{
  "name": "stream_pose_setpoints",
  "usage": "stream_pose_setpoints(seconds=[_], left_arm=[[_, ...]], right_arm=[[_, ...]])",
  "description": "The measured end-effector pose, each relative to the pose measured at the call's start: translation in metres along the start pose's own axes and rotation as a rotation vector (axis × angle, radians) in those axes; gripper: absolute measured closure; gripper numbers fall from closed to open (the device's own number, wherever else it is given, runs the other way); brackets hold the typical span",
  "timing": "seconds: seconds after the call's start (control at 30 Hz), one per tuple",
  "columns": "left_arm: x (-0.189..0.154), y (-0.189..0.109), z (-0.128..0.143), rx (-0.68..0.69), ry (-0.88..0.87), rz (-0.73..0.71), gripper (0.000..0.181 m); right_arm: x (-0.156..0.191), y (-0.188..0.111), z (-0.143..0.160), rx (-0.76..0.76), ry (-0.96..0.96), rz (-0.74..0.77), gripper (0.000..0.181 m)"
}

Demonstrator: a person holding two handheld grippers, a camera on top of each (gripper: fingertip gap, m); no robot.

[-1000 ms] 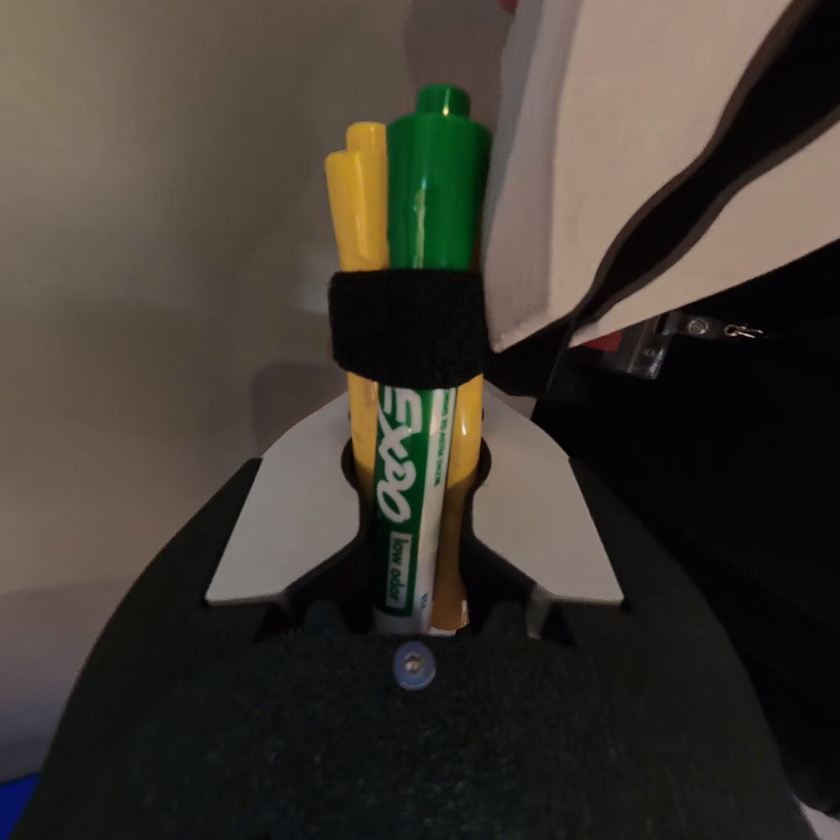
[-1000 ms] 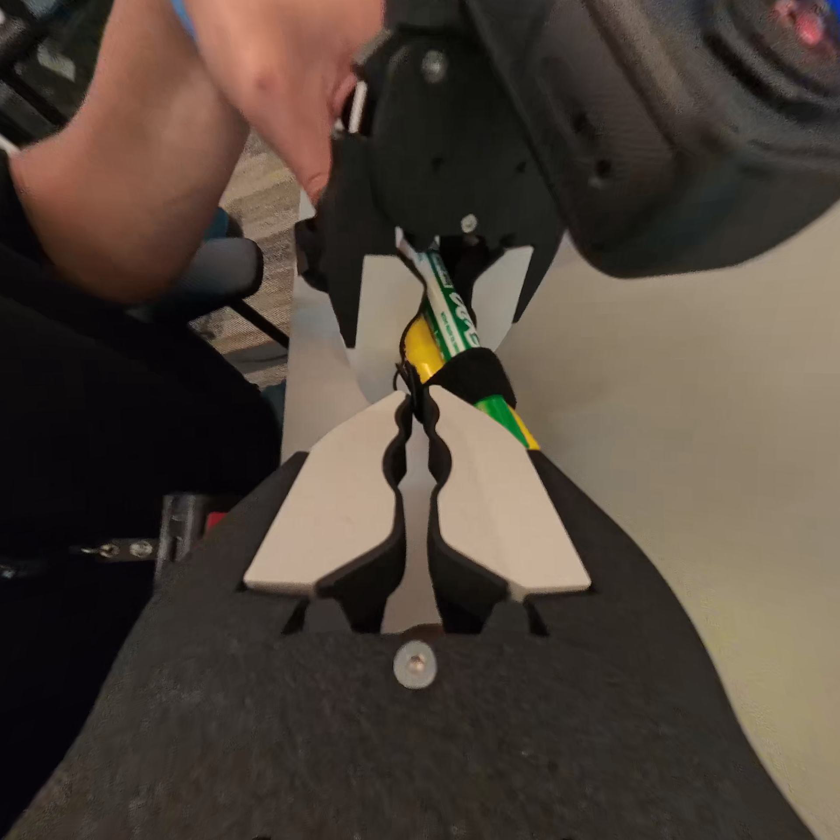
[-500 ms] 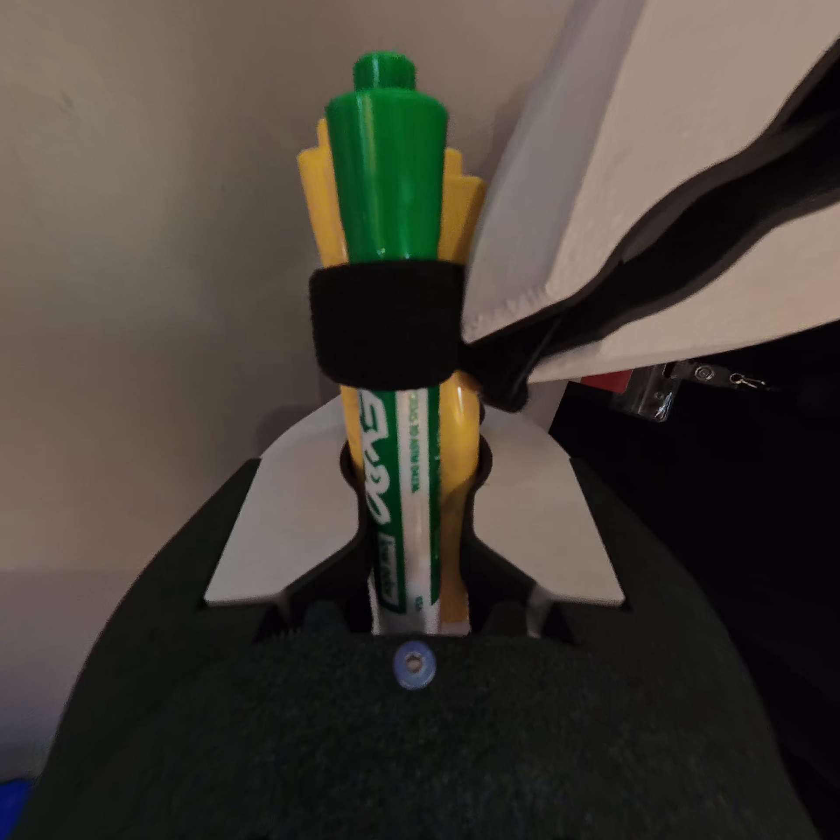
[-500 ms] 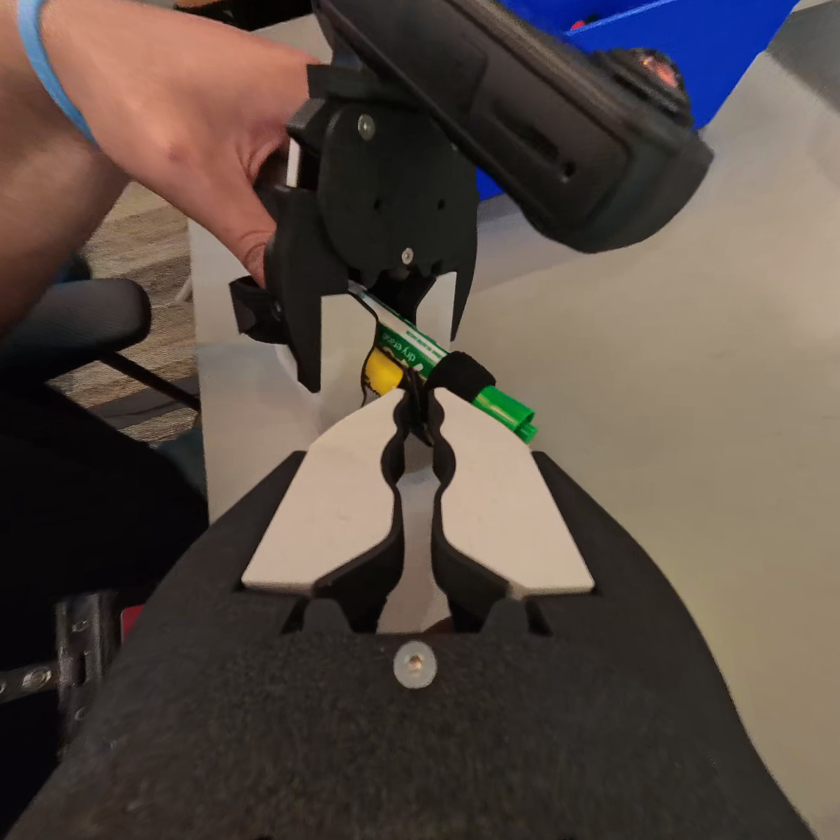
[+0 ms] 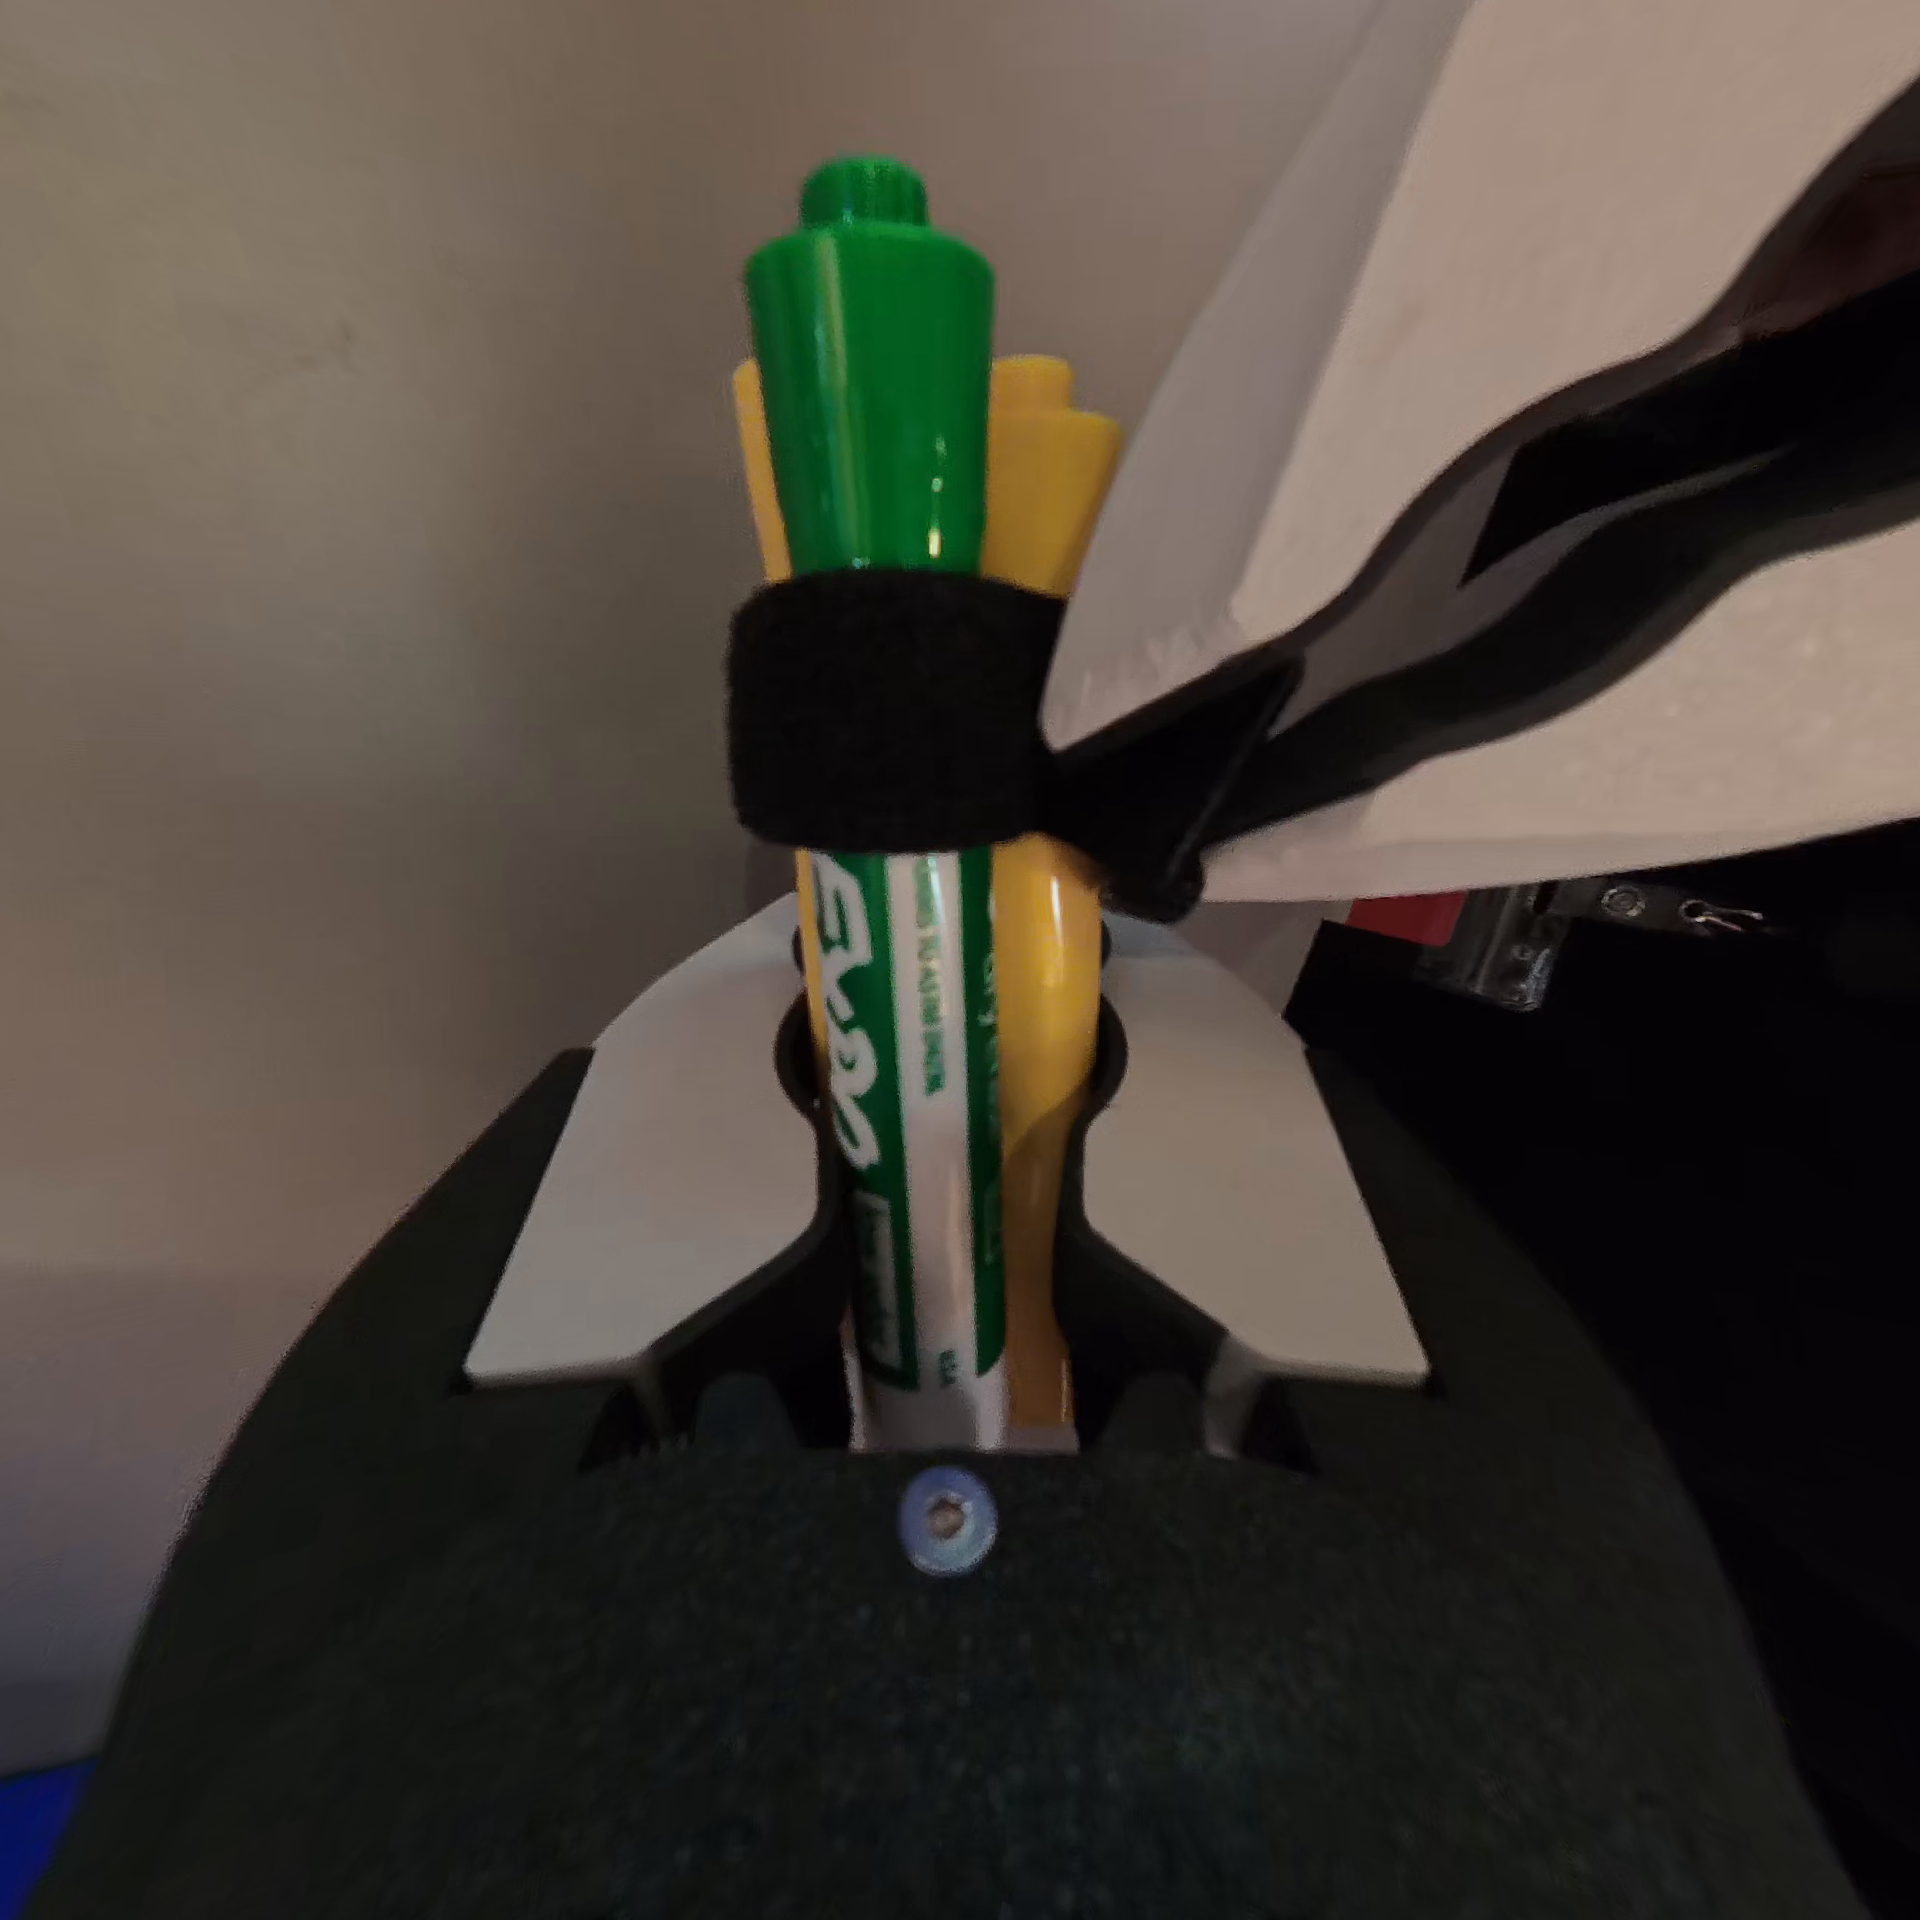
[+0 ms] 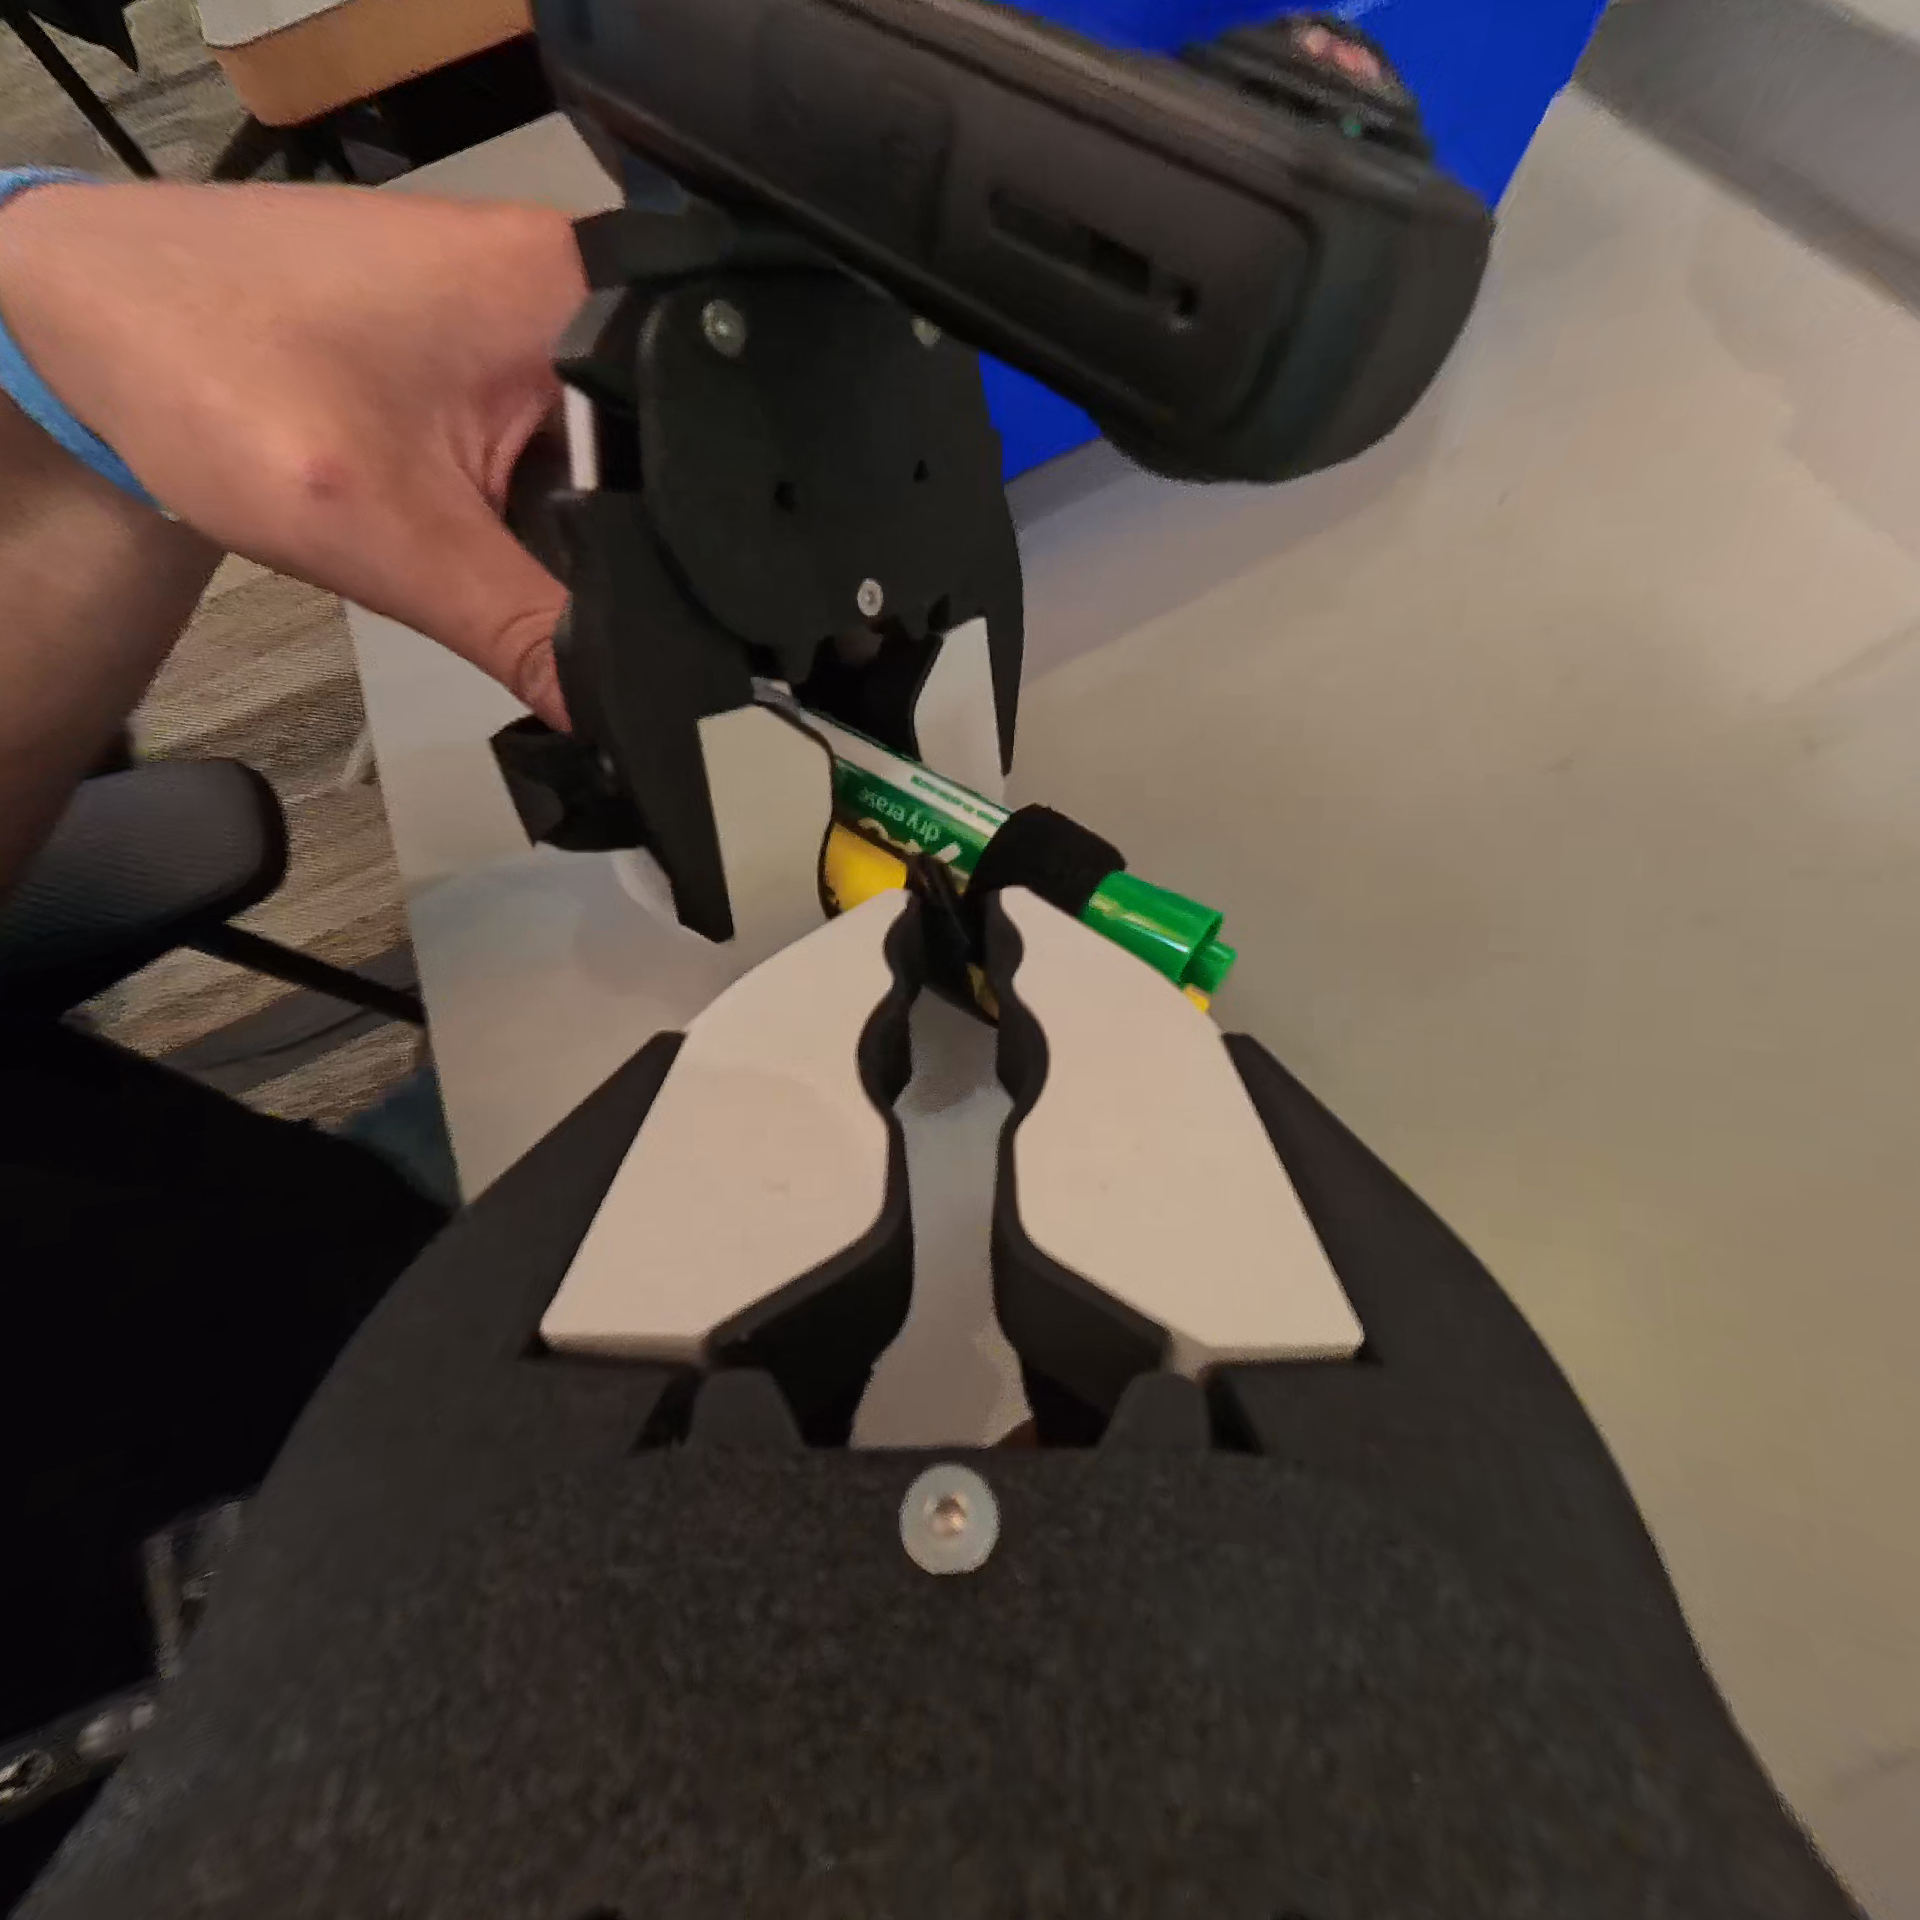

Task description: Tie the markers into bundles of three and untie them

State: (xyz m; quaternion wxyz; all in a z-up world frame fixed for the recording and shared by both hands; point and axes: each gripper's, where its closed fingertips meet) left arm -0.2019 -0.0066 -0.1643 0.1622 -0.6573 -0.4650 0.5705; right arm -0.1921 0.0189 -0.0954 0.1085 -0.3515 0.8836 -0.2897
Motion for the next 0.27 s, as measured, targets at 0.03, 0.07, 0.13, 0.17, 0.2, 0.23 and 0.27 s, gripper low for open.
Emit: stream_pose_setpoints(seconds=[0.03,0.07,0.13,0.17,0.2,0.23,0.27], left_arm=[[0.0,-0.001,-0.001,-0.004,0.002,-0.005,0.138],[-0.001,-0.002,0.0,-0.004,0.007,-0.002,0.138],[-0.005,-0.002,0.002,0.01,0.027,0.007,0.139],[-0.005,-0.003,0.002,0.016,0.031,-0.001,0.139],[-0.005,-0.003,0.003,0.025,0.032,-0.006,0.139],[-0.005,-0.003,0.004,0.03,0.037,-0.008,0.139],[-0.005,-0.003,0.005,0.032,0.042,-0.009,0.139]], right_arm=[[0.001,-0.001,-0.003,-0.036,-0.047,0.018,0.168],[-0.003,-0.003,-0.006,-0.073,-0.093,0.064,0.163],[-0.01,-0.003,-0.011,-0.131,-0.188,0.154,0.139],[-0.013,-0.003,-0.011,-0.141,-0.24,0.187,0.136],[-0.015,-0.003,-0.011,-0.151,-0.266,0.207,0.137],[-0.011,-0.002,-0.01,-0.165,-0.295,0.186,0.141],[-0.012,-0.002,-0.01,-0.173,-0.306,0.178,0.143]])
Point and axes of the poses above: each gripper's, where its closed fingertips meet, y out along the fingers, z out of its underside, x = y × z across the jaws, and after that the axes turned 10 degrees about z, right-handed
